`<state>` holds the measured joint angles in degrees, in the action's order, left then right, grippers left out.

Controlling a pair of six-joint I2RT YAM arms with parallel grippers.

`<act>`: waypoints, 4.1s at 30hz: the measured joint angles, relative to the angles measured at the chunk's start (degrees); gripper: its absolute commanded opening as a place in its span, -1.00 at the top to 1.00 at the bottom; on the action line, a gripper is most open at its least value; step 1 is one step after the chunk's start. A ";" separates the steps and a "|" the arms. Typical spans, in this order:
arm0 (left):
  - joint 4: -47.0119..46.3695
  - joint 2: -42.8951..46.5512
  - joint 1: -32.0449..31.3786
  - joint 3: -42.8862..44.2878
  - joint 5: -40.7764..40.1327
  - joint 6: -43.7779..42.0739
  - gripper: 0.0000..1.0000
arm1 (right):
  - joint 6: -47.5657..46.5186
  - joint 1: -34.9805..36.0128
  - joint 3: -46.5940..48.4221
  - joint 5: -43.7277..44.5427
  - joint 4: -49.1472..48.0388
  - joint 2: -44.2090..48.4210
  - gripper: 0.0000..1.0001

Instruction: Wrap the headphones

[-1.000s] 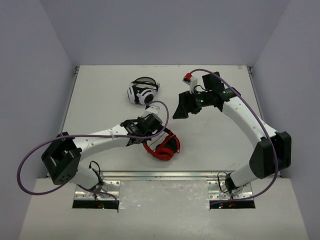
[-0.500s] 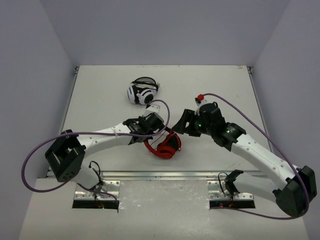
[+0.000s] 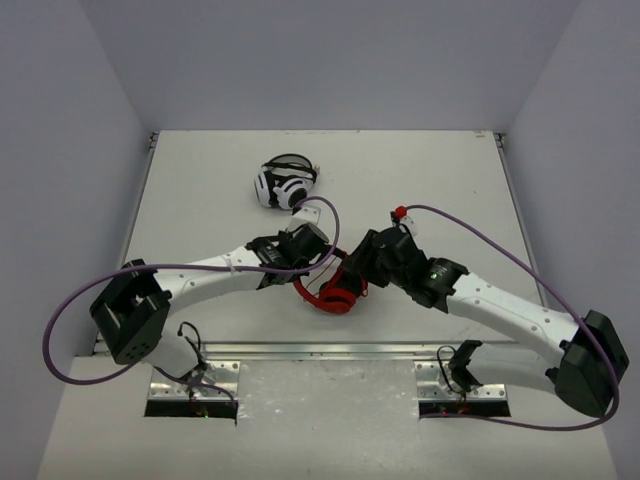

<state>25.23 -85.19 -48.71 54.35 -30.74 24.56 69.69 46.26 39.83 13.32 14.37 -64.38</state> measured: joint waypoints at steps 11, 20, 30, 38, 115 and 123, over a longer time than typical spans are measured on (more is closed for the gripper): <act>-1.27 0.00 0.00 -0.02 0.37 0.00 0.99 | 4.33 2.05 0.00 4.66 -2.43 -3.43 0.32; -2.62 0.11 0.00 -0.59 0.59 -0.02 0.99 | 5.55 2.25 -0.09 6.23 -3.37 -4.28 0.95; -5.22 2.10 0.00 -4.09 0.83 -0.28 0.99 | 6.95 2.25 -0.42 7.50 -4.70 -2.01 0.97; -7.48 2.47 0.02 -6.05 -1.29 0.17 0.99 | 8.55 2.25 -2.43 8.00 -5.31 2.32 0.98; -12.87 2.25 3.08 0.48 17.92 -16.85 0.99 | -31.04 -28.28 18.69 -28.11 14.56 0.55 -0.98; -13.68 -8.98 3.43 12.74 29.68 -26.97 0.99 | -36.17 -28.24 12.57 -32.17 19.26 13.25 -0.98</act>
<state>11.55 -94.17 -45.28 67.09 -1.06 -2.42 33.52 18.02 52.40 -18.85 33.63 -51.13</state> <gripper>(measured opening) 0.107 0.993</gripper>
